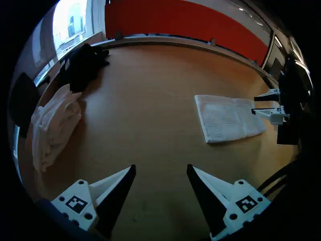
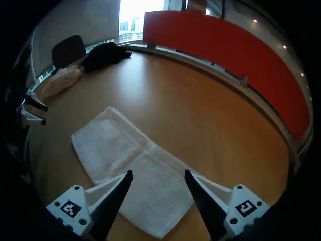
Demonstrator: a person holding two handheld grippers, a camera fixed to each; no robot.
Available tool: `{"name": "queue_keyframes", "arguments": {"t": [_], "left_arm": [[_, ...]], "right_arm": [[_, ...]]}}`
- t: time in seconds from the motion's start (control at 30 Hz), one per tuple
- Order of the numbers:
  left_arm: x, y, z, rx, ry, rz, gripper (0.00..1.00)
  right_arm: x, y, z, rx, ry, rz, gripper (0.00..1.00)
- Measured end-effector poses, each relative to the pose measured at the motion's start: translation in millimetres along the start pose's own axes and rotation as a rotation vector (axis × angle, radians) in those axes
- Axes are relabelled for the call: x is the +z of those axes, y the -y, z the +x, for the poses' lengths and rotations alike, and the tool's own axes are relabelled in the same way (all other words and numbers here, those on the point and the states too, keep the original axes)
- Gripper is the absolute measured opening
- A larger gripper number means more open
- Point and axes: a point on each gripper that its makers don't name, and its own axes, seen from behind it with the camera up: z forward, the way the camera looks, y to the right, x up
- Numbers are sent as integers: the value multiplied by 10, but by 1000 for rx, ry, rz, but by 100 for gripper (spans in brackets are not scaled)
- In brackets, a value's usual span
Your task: Fold towel
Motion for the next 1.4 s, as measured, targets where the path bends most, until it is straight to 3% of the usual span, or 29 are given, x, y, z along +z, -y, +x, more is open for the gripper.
{"name": "queue_keyframes", "arguments": {"t": [0.4,0.73,1.1,1.2,1.4], "left_arm": [[-20,-10,-30,4,3,3,94],[-19,-16,-39,12,5,4,94],[-19,-6,-54,8,7,5,94],[-21,4,-63,7,8,7,94],[-25,6,-60,9,6,6,94]], "right_arm": [[-321,-12,-513,37,43,-19,100],[-467,-42,-826,37,81,-17,98],[-522,42,-1079,58,147,46,63],[-516,57,-1109,67,154,60,50],[-522,35,-1129,70,153,70,34]]}}
